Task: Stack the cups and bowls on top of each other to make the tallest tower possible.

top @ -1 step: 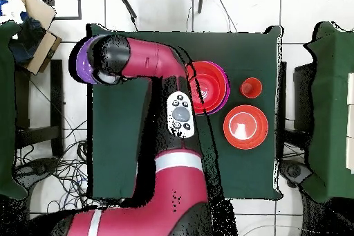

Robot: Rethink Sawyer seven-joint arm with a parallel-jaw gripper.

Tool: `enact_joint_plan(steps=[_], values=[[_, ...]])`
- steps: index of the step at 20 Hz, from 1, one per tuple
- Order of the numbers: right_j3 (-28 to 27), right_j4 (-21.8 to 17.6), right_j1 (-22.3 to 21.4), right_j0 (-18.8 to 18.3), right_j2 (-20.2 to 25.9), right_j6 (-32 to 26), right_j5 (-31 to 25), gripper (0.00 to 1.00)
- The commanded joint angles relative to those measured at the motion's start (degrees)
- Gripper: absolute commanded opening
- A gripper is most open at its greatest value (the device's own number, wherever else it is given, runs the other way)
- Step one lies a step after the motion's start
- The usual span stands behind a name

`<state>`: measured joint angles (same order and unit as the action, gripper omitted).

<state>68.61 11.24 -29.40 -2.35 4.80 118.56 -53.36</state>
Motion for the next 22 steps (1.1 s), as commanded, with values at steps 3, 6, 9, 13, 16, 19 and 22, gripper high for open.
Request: enact_joint_plan(steps=[3,6,9,13,16,19,22], values=[[5.53,3.13,-11.84,-3.34,3.7,0.95,-10.69,0.0],[6.16,4.41,-14.09,-4.46,4.08,0.08,-12.12,0.0],[7.07,4.94,-15.28,-6.03,4.4,-2.21,-12.03,0.0],[10.91,4.1,-16.46,-9.86,4.6,-8.36,-9.69,0.0],[14.72,3.69,-18.42,-13.54,5.48,-13.64,-8.91,0.0],[19.35,4.54,-20.3,-17.37,7.52,-18.03,-7.61,0.0],[25.02,6.86,-22.24,-21.24,10.53,-21.02,-4.45,0.0]])
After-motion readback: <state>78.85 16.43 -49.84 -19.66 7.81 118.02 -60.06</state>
